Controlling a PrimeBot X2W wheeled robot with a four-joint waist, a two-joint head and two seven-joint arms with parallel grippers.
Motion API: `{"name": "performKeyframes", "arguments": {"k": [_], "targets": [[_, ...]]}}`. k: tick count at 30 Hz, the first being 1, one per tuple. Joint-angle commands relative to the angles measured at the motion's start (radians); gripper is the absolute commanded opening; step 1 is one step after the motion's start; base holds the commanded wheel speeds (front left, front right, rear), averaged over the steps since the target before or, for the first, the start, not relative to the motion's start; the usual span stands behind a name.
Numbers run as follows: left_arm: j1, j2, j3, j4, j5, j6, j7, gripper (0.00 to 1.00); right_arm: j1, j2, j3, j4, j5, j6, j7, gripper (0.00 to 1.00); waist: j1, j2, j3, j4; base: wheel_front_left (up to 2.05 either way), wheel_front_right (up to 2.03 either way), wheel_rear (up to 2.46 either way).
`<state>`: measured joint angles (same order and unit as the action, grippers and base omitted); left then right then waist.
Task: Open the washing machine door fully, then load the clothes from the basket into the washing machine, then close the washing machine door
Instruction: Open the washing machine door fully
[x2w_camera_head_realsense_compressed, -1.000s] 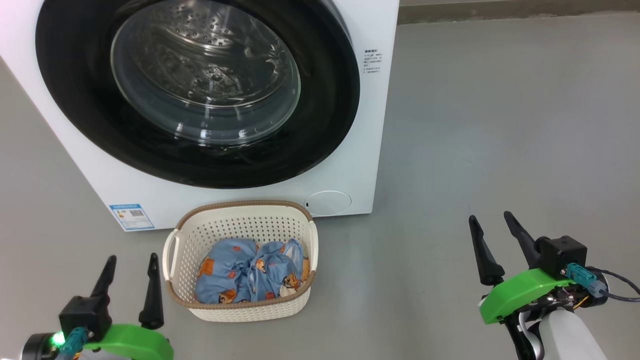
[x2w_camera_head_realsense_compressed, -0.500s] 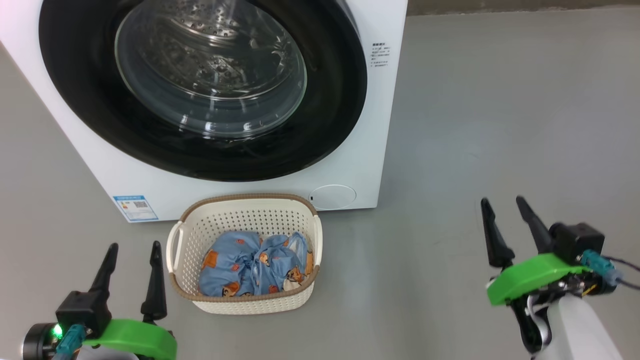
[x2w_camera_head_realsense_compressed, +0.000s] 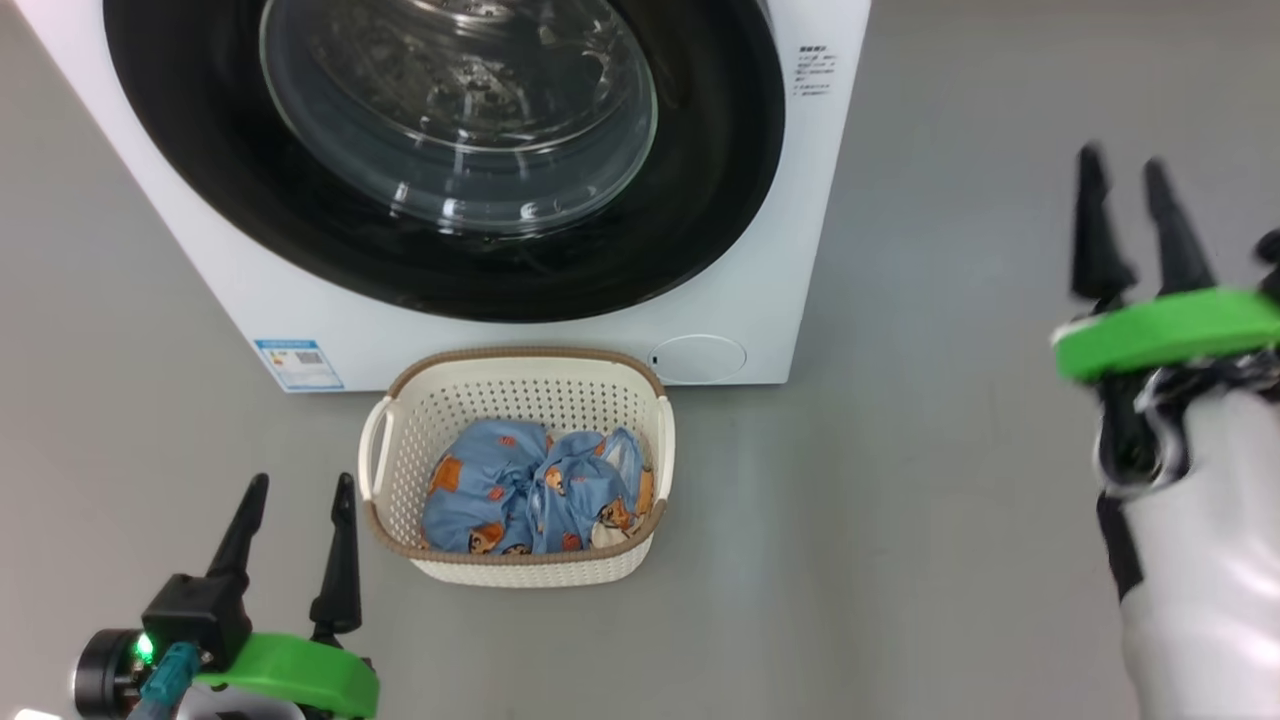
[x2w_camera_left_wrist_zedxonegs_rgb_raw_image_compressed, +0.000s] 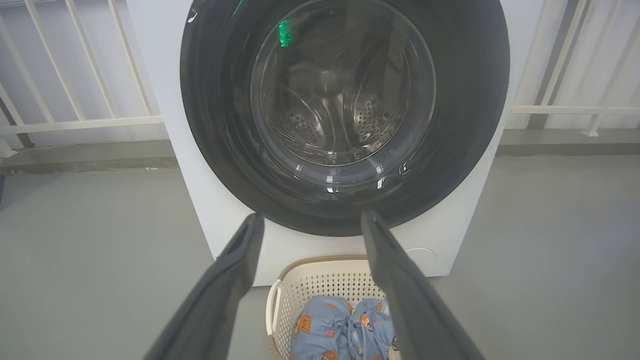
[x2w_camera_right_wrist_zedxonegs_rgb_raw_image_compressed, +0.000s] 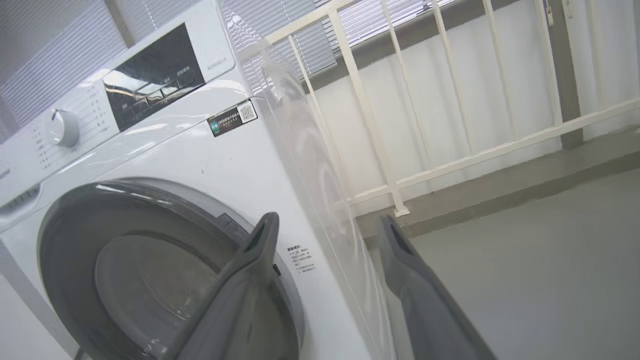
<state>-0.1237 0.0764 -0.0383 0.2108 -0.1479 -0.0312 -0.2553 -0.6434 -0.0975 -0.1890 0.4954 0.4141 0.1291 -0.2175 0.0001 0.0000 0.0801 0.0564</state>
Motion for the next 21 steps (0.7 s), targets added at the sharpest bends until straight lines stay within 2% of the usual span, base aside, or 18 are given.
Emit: {"name": "performKeyframes", "arguments": {"k": [1, 2, 3, 4, 5, 12, 21], "targets": [[-0.046, 0.010, 0.027, -0.024, 0.007, -0.005, -0.006, 1.00, -0.066, 0.013, -0.008, -0.013, 0.063, 0.002, 0.014, 1.00, 0.0000, 0.0000, 0.021, 0.020, 0.00, 0.00, 0.00], [-0.051, 0.009, 0.025, -0.023, 0.008, -0.007, -0.006, 1.00, -0.095, 0.016, -0.029, -0.005, 0.100, 0.002, 0.024, 1.00, 0.0000, 0.0000, 0.028, 0.025, 0.00, 0.00, 0.00], [-0.056, 0.007, 0.023, -0.022, 0.009, -0.008, -0.006, 1.00, -0.123, 0.015, -0.041, 0.000, 0.124, 0.002, 0.030, 0.88, 0.0000, 0.0000, 0.036, 0.032, 0.00, 0.00, 0.00], [-0.062, 0.005, 0.021, -0.021, 0.010, -0.010, -0.006, 1.00, -0.148, 0.014, -0.054, 0.008, 0.148, 0.002, 0.036, 0.51, 0.0000, 0.0000, 0.044, 0.039, 0.00, 0.00, 0.00], [-0.068, 0.004, 0.019, -0.019, 0.011, -0.012, -0.006, 1.00, -0.172, 0.017, -0.074, 0.020, 0.181, 0.002, 0.045, 0.00, 0.0000, 0.0000, 0.051, 0.045, 0.00, 0.00, 0.00], [-0.111, -0.008, -0.006, -0.009, 0.018, -0.025, -0.006, 1.00, -0.349, 0.032, -0.253, 0.155, 0.430, 0.002, 0.116, 0.00, 0.0000, 0.0000, 0.109, 0.099, 0.00, 0.00, 0.00], [-0.167, -0.022, -0.051, -0.004, 0.012, -0.029, -0.006, 1.00, -0.558, 0.009, -0.385, 0.342, 0.564, 0.002, 0.258, 0.00, 0.0000, 0.0000, 0.204, 0.166, 0.00, 0.00, 0.00]]}}
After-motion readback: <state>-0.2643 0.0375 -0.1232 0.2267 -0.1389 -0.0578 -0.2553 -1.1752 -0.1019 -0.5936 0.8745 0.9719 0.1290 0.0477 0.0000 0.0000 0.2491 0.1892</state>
